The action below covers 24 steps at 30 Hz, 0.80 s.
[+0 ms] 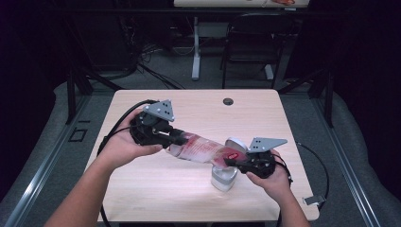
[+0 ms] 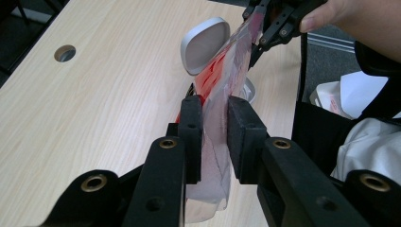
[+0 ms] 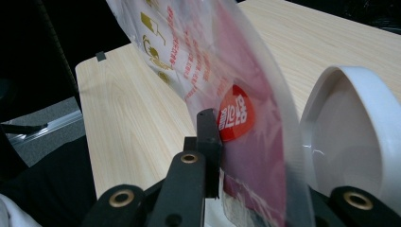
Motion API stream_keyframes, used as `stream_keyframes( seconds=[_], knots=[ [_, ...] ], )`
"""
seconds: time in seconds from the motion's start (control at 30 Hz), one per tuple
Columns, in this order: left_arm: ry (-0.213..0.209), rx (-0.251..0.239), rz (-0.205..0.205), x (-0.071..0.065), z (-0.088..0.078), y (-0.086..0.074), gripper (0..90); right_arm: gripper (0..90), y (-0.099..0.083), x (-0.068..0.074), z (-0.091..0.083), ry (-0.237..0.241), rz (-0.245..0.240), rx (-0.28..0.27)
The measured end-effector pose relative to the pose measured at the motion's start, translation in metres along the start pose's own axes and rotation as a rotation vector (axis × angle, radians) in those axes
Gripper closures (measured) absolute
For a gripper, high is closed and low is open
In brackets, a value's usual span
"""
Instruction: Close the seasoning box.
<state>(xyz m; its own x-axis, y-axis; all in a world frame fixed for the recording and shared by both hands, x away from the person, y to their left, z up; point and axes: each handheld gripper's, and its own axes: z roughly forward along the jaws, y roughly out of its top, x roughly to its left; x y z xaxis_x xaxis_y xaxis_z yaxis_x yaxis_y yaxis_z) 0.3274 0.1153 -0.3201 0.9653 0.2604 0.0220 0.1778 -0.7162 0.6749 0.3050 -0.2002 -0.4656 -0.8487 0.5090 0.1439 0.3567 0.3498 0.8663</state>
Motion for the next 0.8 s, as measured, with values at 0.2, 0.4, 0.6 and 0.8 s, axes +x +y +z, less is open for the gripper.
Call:
stream_keyframes(
  seconds=[0.2,0.4,0.6,0.8],
  knots=[
    [-0.002,0.000,0.001,0.0003,-0.0001,-0.0001,77.3,86.7,-0.0001,0.0001,0.0000,0.000,0.000,0.000],
    [-0.001,-0.001,0.003,0.0000,0.0001,0.0005,77.3,86.8,-0.0007,0.0002,0.0001,0.001,0.001,-0.003],
    [-0.001,0.000,0.007,0.0001,0.0004,0.0017,77.3,86.9,-0.0009,-0.0002,-0.0002,0.001,0.003,0.000],
    [-0.002,-0.002,0.008,0.0002,0.0006,0.0023,77.4,86.9,-0.0013,-0.0007,-0.0003,0.005,0.004,0.001]
  ],
)
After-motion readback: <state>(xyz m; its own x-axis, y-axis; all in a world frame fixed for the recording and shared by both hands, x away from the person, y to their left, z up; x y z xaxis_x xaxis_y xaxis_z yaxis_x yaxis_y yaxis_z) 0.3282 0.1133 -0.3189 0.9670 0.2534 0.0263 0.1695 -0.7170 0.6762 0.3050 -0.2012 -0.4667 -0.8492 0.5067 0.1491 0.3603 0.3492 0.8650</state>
